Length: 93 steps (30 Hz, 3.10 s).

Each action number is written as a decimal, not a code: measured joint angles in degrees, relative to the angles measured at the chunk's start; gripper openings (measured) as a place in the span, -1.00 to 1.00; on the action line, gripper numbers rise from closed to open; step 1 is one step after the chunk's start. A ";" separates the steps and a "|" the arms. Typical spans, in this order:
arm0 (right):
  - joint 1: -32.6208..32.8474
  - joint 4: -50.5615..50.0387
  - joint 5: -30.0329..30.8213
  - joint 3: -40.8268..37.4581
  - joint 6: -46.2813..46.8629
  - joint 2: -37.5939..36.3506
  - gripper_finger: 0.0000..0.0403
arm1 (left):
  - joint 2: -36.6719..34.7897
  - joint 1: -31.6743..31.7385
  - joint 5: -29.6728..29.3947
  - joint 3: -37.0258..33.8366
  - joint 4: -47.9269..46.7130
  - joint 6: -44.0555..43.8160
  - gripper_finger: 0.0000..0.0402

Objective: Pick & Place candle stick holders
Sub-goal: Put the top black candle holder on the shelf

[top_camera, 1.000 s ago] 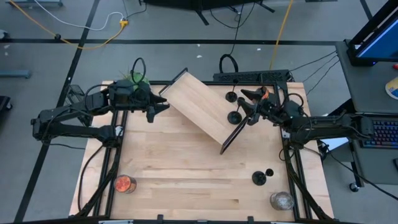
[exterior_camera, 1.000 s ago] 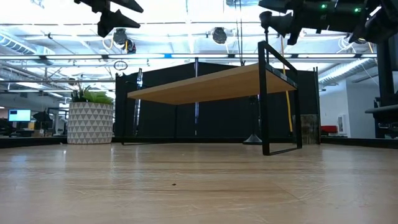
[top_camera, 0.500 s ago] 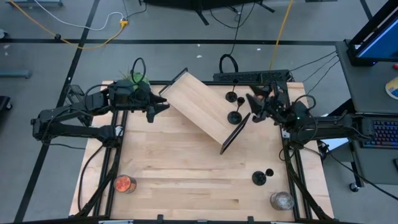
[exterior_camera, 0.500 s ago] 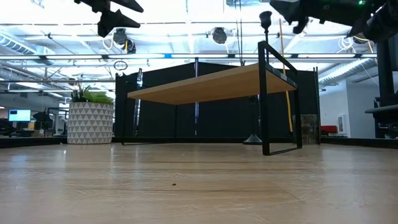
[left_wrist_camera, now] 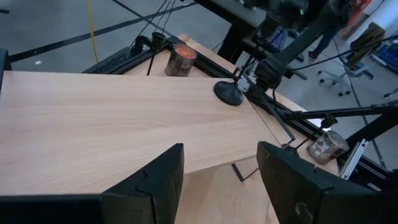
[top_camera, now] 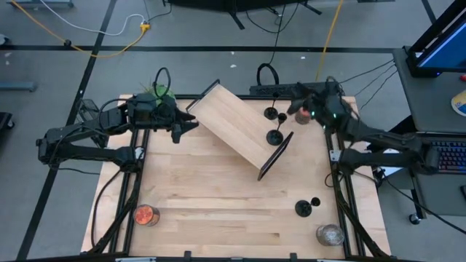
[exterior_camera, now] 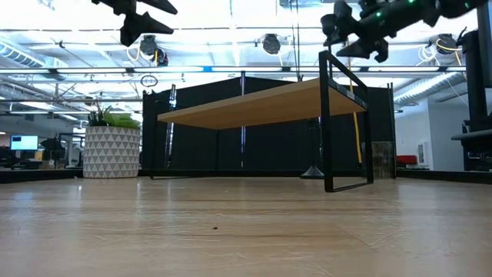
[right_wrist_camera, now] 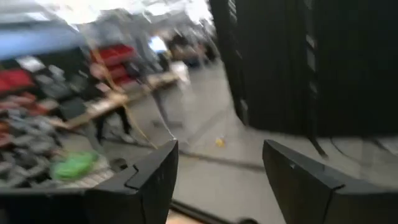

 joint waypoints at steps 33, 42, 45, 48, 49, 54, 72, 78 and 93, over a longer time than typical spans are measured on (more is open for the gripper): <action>-26.34 -26.30 -43.12 20.44 15.83 27.43 0.12 | 0.02 -0.32 2.36 0.00 -0.07 -0.33 0.04; -26.32 -30.59 -43.08 20.48 14.13 29.82 0.12 | 0.02 -0.55 2.30 0.00 -0.07 0.00 0.04; -26.32 -31.11 -43.09 20.48 13.87 29.85 0.12 | 0.02 -0.55 2.28 0.00 -0.07 0.02 0.04; -26.30 -31.78 -43.11 20.48 12.94 29.84 0.12 | 0.02 -0.52 2.26 0.00 -0.04 0.02 0.04; -26.24 -31.94 -43.11 20.46 12.77 29.85 0.12 | 0.02 -0.52 2.26 0.00 -0.04 0.02 0.04; -26.15 -31.86 -43.04 20.46 12.61 29.85 0.12 | 0.02 -0.52 2.23 0.00 -0.04 -0.02 0.04; -26.10 -29.45 -43.16 20.46 12.04 34.59 0.12 | 0.02 -0.72 2.22 0.00 0.00 -0.04 0.04; -26.12 -31.14 -41.51 20.48 9.77 34.57 0.02 | 0.02 -0.92 2.26 0.00 0.00 -0.07 0.04; -25.79 -32.31 -41.82 20.59 8.62 34.50 -0.94 | 0.02 -0.92 2.21 0.01 -0.02 1.14 0.04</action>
